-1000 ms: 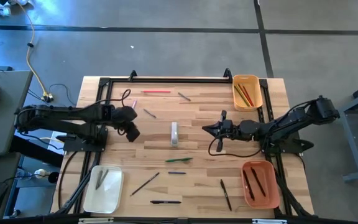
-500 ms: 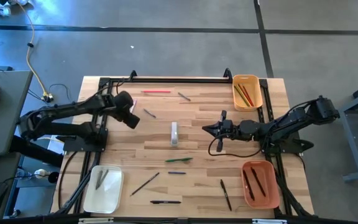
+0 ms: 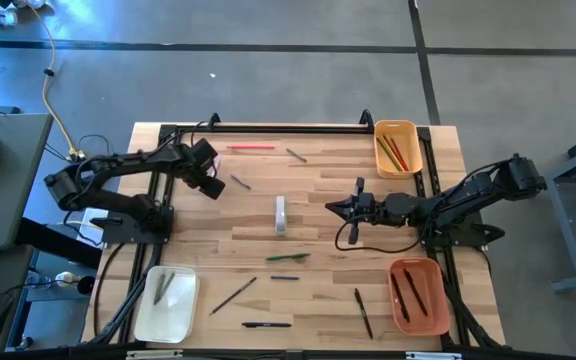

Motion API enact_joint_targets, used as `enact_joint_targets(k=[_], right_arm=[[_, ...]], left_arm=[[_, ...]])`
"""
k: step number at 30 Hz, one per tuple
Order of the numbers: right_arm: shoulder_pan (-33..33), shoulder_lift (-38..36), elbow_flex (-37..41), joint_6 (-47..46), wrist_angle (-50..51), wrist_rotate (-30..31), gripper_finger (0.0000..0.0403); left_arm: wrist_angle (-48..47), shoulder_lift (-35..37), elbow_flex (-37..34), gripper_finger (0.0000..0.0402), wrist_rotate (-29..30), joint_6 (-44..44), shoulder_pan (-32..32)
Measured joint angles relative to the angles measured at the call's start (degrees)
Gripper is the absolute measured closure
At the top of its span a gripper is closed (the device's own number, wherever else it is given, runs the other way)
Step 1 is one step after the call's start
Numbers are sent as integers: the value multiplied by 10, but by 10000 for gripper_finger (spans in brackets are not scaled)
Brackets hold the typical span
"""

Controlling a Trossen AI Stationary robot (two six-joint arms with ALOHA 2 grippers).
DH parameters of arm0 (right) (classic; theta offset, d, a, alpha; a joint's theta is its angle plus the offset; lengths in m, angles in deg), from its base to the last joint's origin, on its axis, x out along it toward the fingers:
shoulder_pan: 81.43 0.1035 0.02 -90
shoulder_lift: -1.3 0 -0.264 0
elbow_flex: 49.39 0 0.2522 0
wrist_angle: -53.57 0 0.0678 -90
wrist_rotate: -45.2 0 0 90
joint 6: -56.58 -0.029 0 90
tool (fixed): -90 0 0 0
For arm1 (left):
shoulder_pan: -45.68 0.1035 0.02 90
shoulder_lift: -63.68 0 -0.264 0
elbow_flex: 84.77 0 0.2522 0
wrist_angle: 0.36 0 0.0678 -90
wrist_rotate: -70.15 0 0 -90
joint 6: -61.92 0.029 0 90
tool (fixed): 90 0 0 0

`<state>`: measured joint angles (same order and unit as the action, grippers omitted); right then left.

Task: Sort crayons/erasers/pens/pencils in bins
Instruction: Put the violet pen into the orange bin

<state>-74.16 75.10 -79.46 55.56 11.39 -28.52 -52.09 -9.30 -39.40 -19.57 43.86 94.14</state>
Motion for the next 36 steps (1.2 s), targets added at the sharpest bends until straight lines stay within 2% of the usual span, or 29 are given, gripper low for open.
enact_joint_targets(k=[6,15,22,36], right_arm=[[0,0,0,0,5,0,403],[0,0,0,0,9,0,403],[0,0,0,2,13,0,403],[0,0,0,0,15,0,403]], left_arm=[[25,-34,0,270,-36,13,20],[22,-67,4,333,-43,34,30],[24,-49,0,390,-42,43,30],[25,53,-2,390,-56,36,12]])
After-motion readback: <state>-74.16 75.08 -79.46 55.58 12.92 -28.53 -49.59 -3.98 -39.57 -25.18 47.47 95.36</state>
